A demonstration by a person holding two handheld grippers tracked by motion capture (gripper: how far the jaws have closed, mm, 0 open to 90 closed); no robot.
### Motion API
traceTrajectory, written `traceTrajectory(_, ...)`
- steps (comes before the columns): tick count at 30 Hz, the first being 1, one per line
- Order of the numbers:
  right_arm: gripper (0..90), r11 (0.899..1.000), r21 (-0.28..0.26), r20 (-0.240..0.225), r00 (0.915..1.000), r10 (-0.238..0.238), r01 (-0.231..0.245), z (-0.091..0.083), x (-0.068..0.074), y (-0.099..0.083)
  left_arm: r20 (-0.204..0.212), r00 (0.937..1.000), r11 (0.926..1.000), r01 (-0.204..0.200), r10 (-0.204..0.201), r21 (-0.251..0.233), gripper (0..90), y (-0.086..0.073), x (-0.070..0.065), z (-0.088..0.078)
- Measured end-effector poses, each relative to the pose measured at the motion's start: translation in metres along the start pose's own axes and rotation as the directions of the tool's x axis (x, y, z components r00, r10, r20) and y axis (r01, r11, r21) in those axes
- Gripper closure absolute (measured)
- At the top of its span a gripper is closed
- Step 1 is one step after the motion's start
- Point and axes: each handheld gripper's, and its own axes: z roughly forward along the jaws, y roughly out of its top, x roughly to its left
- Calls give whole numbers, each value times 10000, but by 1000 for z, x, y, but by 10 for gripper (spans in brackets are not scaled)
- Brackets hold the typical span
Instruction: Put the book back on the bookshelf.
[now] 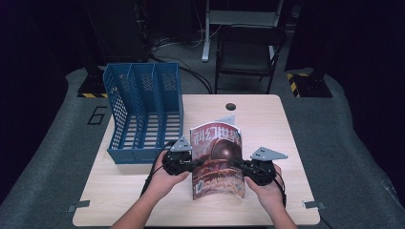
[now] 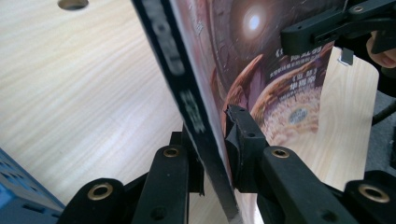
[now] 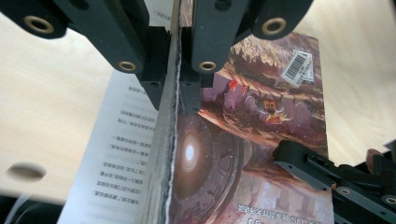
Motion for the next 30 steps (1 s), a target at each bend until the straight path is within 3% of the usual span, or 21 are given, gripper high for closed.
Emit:
traceTrajectory(2,864,9986,-347,291,9988,-389,399,-3,4,3,-121,9997,9996,-225,223,-163,792,1,-1,-2)
traceTrajectory(4,864,9976,-492,343,9983,-471,487,-4,4,3,-175,9998,9994,-142,137,-303,802,-1,-4,-1)
traceTrajectory(7,862,9986,-498,178,9997,-143,152,-4,0,-1,-37,10000,9988,90,-92,-490,824,-4,-4,-1)
traceTrajectory(9,856,9973,-602,-145,9991,403,-411,-4,-6,-3,-44,9999,9984,124,-127,-552,831,-6,-5,-2)
traceTrajectory(12,733,9952,-512,-614,9949,803,-835,-5,-12,-5,-24,9999,9979,121,-122,-638,835,-7,-8,-2)
traceTrajectory(15,704,9948,-360,-814,9924,926,-958,-5,-15,-7,34,9997,9973,236,-234,-702,837,-7,-8,-3)
traceTrajectory(18,651,9937,38,-1049,9882,1116,-1118,-4,-19,-13,133,9990,9961,444,-435,-766,838,-8,-10,-3)
traceTrajectory(19,633,9930,331,-1280,9849,1166,-1133,-2,-22,-17,114,9995,9967,300,-292,-760,838,-8,-9,-3)
traceTrajectory(23,629,9907,669,-1528,9800,1273,-1182,-1,-27,-23,144,9997,9966,231,-220,-793,838,-9,-12,-4)
traceTrajectory(25,645,9811,1217,-1517,9741,1679,-1502,4,-32,-30,167,9995,9961,273,-260,-836,838,-9,-14,-4)
traceTrajectory(26,645,9811,1217,-1517,9741,1679,-1502,4,-32,-30,167,9995,9961,273,-260,-836,838,-9,-14,-4)
traceTrajectory(28,660,9639,2112,-1352,9718,1932,-1623,9,-35,-38,193,9997,9971,183,-169,-745,838,-9,-16,-6)
traceTrajectory(30,673,9525,2553,-1262,9710,2032,-1661,12,-36,-41,151,9999,9976,-41,51,-693,838,-9,-18,-7)
